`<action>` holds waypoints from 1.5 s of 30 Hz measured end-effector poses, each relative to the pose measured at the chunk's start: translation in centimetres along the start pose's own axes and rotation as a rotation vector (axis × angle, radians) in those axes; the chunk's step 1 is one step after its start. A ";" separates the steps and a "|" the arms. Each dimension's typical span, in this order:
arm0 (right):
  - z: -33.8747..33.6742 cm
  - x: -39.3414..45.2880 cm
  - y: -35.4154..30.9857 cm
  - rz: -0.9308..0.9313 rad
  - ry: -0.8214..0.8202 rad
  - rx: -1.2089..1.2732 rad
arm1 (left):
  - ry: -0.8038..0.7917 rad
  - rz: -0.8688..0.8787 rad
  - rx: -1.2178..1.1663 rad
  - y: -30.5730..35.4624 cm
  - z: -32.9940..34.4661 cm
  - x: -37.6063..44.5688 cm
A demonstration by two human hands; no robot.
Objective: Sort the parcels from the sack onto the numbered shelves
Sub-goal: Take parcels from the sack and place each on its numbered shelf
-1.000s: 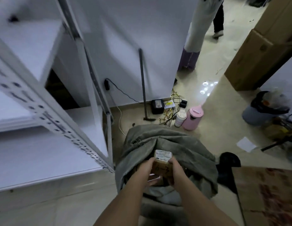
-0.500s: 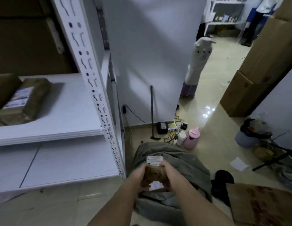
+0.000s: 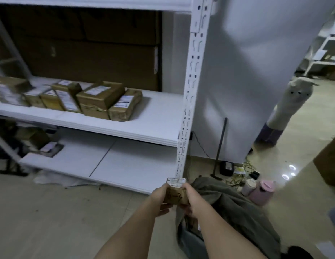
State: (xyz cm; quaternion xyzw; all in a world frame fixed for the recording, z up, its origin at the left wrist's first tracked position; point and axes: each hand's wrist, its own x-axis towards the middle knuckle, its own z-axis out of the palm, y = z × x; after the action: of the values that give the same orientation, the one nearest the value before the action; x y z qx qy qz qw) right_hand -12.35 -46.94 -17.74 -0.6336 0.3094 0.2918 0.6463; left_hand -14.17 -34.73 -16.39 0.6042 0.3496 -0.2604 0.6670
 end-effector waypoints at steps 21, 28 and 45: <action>43.8 -2.6 -2.0 -0.065 -0.146 -0.332 | 0.176 0.076 -0.191 6.3 -42.6 0.5; 54.8 0.2 -2.5 -0.011 -0.204 -0.394 | 0.232 0.054 -0.250 7.9 -52.8 3.7; 76.5 12.6 -11.7 0.141 -0.247 -0.416 | 0.294 -0.042 -0.240 20.4 -71.6 15.5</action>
State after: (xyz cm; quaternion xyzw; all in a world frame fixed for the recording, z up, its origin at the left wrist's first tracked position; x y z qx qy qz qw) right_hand 7.03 29.06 -19.50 -0.6892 0.2048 0.4690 0.5129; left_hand 0.29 39.96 -17.54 0.5446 0.4842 -0.1396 0.6704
